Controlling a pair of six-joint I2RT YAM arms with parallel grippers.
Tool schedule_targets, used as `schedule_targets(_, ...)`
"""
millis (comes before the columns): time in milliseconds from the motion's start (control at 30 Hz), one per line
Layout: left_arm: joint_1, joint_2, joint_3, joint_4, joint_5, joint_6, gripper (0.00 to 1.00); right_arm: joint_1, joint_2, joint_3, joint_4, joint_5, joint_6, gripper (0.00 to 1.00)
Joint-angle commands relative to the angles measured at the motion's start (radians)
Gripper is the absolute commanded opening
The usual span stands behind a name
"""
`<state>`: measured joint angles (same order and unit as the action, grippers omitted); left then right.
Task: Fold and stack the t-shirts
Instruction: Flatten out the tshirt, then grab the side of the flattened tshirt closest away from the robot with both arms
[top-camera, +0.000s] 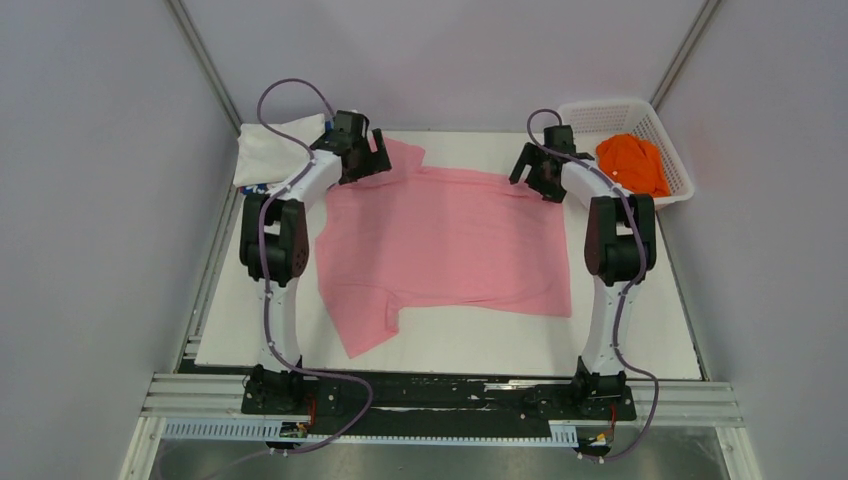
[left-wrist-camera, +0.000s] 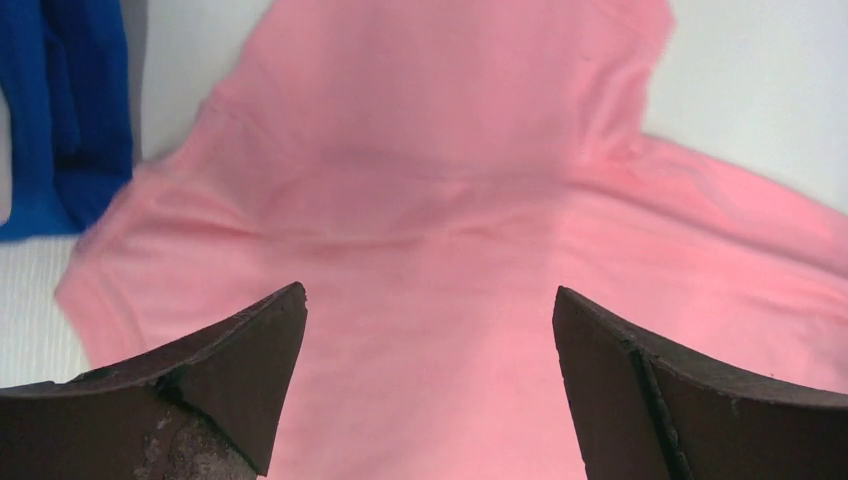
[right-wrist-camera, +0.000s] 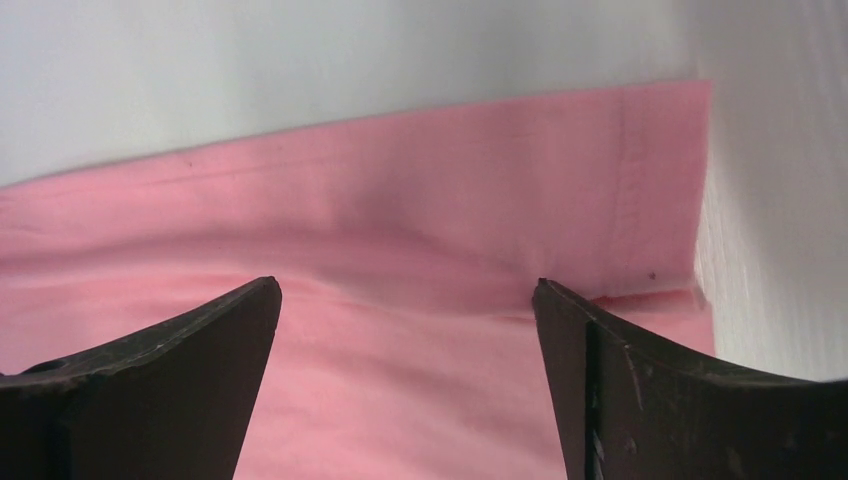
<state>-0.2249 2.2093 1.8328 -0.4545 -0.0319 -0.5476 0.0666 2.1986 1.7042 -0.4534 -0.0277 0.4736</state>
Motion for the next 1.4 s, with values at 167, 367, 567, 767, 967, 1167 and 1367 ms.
schedule_targets(167, -0.092, -0.428, -0.314, -0.006, -0.099, -0.001, 1.00, 0.095, -0.316, -0.177, 0.026, 0.172, -0.036, 1.00)
schedule_targets(367, -0.202, -0.683, -0.606, -0.063, -0.203, -0.087, 1.00, 0.132, -0.466, -0.331, 0.051, 0.171, 0.006, 1.00)
schedule_targets(567, -0.349, -0.954, -0.912, -0.185, -0.229, -0.228, 1.00, 0.133, -0.686, -0.603, 0.068, 0.202, 0.108, 1.00)
schedule_targets(767, -0.522, -1.113, -1.112, -0.434, -0.224, -0.421, 0.92, 0.128, -0.971, -0.877, 0.068, 0.249, 0.225, 1.00)
schedule_targets(967, -0.661, -1.102, -1.200, -0.449, -0.160, -0.523, 0.75, 0.125, -1.079, -1.000, 0.067, 0.252, 0.242, 1.00)
schedule_targets(1167, -0.669, -0.971, -1.226, -0.337, -0.159, -0.493, 0.60, 0.125, -1.077, -1.020, 0.065, 0.251, 0.244, 1.00)
schedule_targets(1367, -0.668, -0.878, -1.228, -0.305, -0.181, -0.479, 0.60, 0.126, -1.097, -1.039, 0.059, 0.263, 0.252, 1.00)
